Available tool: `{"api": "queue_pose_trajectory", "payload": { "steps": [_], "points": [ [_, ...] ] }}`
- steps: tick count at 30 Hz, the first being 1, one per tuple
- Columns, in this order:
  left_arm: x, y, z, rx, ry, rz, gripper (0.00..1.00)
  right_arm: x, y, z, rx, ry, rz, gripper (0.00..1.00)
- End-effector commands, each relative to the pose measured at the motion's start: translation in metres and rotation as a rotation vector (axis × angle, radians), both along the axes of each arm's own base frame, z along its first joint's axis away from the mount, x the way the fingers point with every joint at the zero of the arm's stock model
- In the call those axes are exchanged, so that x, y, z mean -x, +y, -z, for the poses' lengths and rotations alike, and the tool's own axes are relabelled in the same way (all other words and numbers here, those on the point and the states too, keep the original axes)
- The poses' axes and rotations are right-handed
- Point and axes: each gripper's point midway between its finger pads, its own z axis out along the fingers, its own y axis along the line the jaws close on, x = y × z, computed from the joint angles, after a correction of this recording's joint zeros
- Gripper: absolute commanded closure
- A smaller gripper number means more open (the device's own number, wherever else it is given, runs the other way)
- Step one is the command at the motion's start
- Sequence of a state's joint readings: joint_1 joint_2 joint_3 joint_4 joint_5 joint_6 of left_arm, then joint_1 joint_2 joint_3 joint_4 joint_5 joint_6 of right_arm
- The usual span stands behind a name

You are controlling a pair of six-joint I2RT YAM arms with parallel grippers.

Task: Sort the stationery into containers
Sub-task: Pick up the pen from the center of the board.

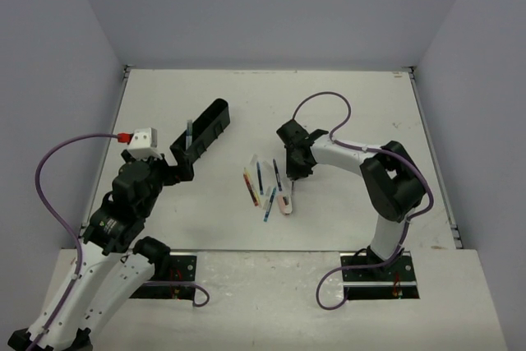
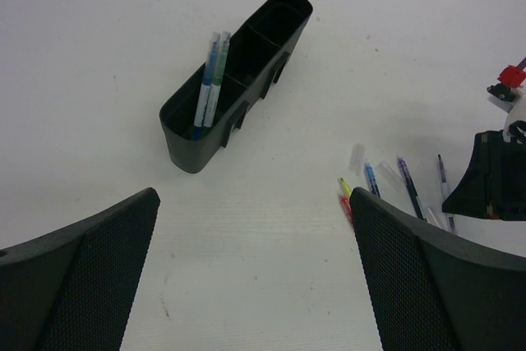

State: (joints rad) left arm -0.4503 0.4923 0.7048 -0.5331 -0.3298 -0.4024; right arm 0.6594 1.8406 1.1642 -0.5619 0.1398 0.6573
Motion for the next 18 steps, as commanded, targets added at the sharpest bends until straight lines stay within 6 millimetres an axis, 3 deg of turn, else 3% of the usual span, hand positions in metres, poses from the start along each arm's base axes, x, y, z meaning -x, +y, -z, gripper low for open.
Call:
{"api": "queue_pose_trajectory", "payload": {
  "steps": [1,5,9,10,13,18],
  "points": [
    [-0.001,0.0,-0.002,0.01,-0.017,-0.01,0.0,0.002,0.001,0.009,-0.001,0.036,0.034,0.88],
    [0.0,0.0,-0.003,0.012,-0.019,-0.009,0.0,-0.001,-0.001,0.005,0.003,0.023,0.044,0.99],
    [0.0,-0.001,-0.002,0.012,-0.017,-0.005,0.0,-0.01,-0.008,-0.024,0.029,-0.041,0.047,1.0],
    [0.0,-0.001,-0.002,0.011,-0.015,-0.005,0.0,-0.014,-0.009,-0.036,0.03,-0.07,0.047,1.0],
    [-0.002,-0.005,0.004,0.004,0.008,0.007,0.0,-0.023,-0.012,-0.095,-0.02,-0.219,0.019,1.0],
    [-0.006,-0.011,0.009,-0.005,0.038,0.03,0.0,-0.013,-0.004,-0.175,-0.233,-0.479,-0.128,1.0]
  ]
}}
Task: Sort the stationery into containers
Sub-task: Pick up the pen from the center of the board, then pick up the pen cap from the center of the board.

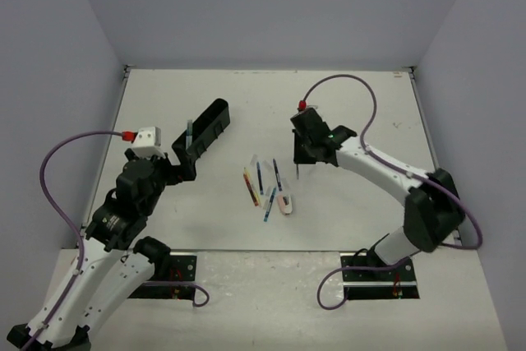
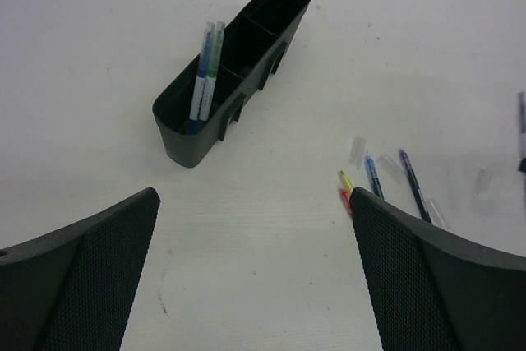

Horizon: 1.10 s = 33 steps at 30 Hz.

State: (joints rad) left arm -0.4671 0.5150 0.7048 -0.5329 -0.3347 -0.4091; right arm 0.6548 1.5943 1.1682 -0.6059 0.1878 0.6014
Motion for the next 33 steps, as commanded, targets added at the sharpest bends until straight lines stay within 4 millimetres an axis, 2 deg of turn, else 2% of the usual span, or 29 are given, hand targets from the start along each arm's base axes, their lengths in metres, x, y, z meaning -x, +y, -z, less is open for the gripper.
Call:
{"api": "queue_pose_trajectory", "payload": {
  "steps": [1,6,9,11,12,15,16,17,19,21,24,26,33],
  "points": [
    [-0.005,-0.008,0.004,0.002,0.025,0.018,0.0,0.002,-0.001,-0.093,-0.162,-0.312,-0.131,1.0],
    [-0.012,-0.02,0.013,0.038,0.112,0.023,0.0,0.014,-0.017,-0.118,-0.183,-0.452,-0.161,1.0],
    [-0.018,-0.052,0.023,0.091,0.195,0.127,0.0,0.019,-0.019,-0.122,-0.233,-0.488,-0.139,1.0],
    [-0.023,-0.068,0.037,0.074,0.266,0.148,0.0,0.022,-0.015,-0.126,-0.283,-0.51,-0.146,1.0],
    [-0.027,-0.079,0.051,0.04,0.314,0.155,0.0,0.023,-0.015,-0.128,-0.295,-0.518,-0.142,1.0],
    [-0.028,-0.13,0.061,-0.03,0.344,0.227,0.0,0.025,-0.027,-0.128,-0.286,-0.545,-0.094,1.0],
    [-0.032,-0.135,0.066,-0.043,0.361,0.228,0.0,0.026,-0.027,-0.125,-0.284,-0.542,-0.093,1.0],
    [-0.036,-0.152,0.074,-0.057,0.381,0.255,0.02,0.024,-0.033,-0.126,-0.269,-0.559,-0.068,1.0],
    [-0.04,-0.183,0.091,-0.095,0.419,0.302,0.11,0.022,-0.044,-0.13,-0.245,-0.589,-0.021,1.0],
    [-0.042,-0.199,0.102,-0.129,0.446,0.328,0.22,0.023,-0.049,-0.131,-0.236,-0.598,-0.006,1.0],
    [-0.044,-0.227,0.122,-0.18,0.487,0.371,0.64,0.023,-0.054,-0.134,-0.231,-0.615,0.015,1.0],
    [-0.045,-0.236,0.132,-0.198,0.511,0.384,0.73,0.023,-0.054,-0.134,-0.229,-0.613,0.015,1.0],
    [-0.042,-0.248,0.165,-0.249,0.587,0.425,0.75,0.021,-0.053,-0.131,-0.219,-0.602,0.01,1.0]
  ]
}}
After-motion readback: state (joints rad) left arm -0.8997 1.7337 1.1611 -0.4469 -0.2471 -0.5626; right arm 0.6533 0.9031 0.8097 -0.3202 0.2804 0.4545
